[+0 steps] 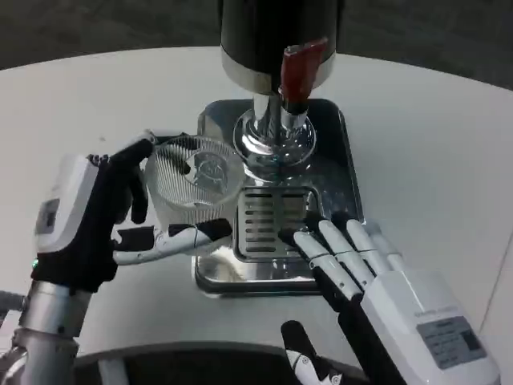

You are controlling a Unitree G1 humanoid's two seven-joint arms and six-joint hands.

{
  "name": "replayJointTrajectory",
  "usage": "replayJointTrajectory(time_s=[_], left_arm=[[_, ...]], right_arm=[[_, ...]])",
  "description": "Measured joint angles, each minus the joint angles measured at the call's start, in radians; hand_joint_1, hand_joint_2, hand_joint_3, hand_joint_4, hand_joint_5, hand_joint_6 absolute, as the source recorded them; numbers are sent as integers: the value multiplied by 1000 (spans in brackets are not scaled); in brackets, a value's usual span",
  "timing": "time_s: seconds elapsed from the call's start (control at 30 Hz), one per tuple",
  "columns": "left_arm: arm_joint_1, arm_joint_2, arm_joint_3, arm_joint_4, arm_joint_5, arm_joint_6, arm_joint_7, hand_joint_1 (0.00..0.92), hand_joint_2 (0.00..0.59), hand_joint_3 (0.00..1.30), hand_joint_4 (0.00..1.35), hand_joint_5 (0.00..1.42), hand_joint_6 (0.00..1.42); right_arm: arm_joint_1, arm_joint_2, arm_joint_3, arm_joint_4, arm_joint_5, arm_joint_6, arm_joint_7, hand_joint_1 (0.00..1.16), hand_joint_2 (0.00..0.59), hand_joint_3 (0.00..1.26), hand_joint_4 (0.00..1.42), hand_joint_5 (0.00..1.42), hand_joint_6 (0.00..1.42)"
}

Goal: Grasp the cup under the faucet to collect the drink, then remove the cup.

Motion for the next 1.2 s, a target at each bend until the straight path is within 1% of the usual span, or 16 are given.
replayJointTrajectory(time_s=[0.1, 0.2, 0.33, 0.6, 0.77, 0.9, 1.07, 1.1, 1.2], left_arm=[[-42, 0, -25, 63, 27, -5, 37, 629, 65, 988, 1089, 1251, 1415], [-96, -2, -78, 155, 65, -10, 82, 630, 64, 988, 1089, 1251, 1415], [-150, -11, -130, 242, 98, -13, 142, 633, 64, 988, 1089, 1251, 1424], [-282, -33, -226, 421, 145, -13, 254, 639, 65, 988, 1089, 1251, 1424], [-348, -56, -279, 519, 151, -2, 305, 640, 65, 989, 1089, 1251, 1424], [-383, -70, -310, 567, 152, 12, 341, 641, 65, 997, 1089, 1251, 1424], [-394, -90, -339, 602, 150, 23, 389, 641, 64, 1001, 1089, 1251, 1424], [-401, -95, -357, 607, 153, 27, 403, 641, 64, 1001, 1089, 1251, 1424], [-423, -105, -382, 620, 172, 38, 416, 642, 64, 1001, 1089, 1251, 1417]], right_arm=[[10, 8, 0, -5, -10, 4, 0, 520, 517, 132, 51, 3, 31], [24, 20, -2, -25, -19, 7, 0, 521, 517, 134, 62, 12, 32], [34, 30, -3, -33, -21, 8, 0, 522, 517, 144, 64, 23, 34], [45, 35, -6, -38, -28, 12, 3, 523, 517, 146, 73, 37, 47], [52, 36, -20, -45, -28, 17, 8, 523, 517, 155, 84, 49, 54], [57, 36, -23, -54, -28, 18, 9, 523, 517, 155, 86, 53, 59], [72, 37, -27, -59, -27, 18, 9, 523, 517, 156, 95, 70, 73], [75, 38, -27, -60, -27, 18, 9, 523, 517, 156, 96, 71, 74], [81, 39, -27, -62, -27, 18, 9, 523, 517, 156, 96, 75, 75]])
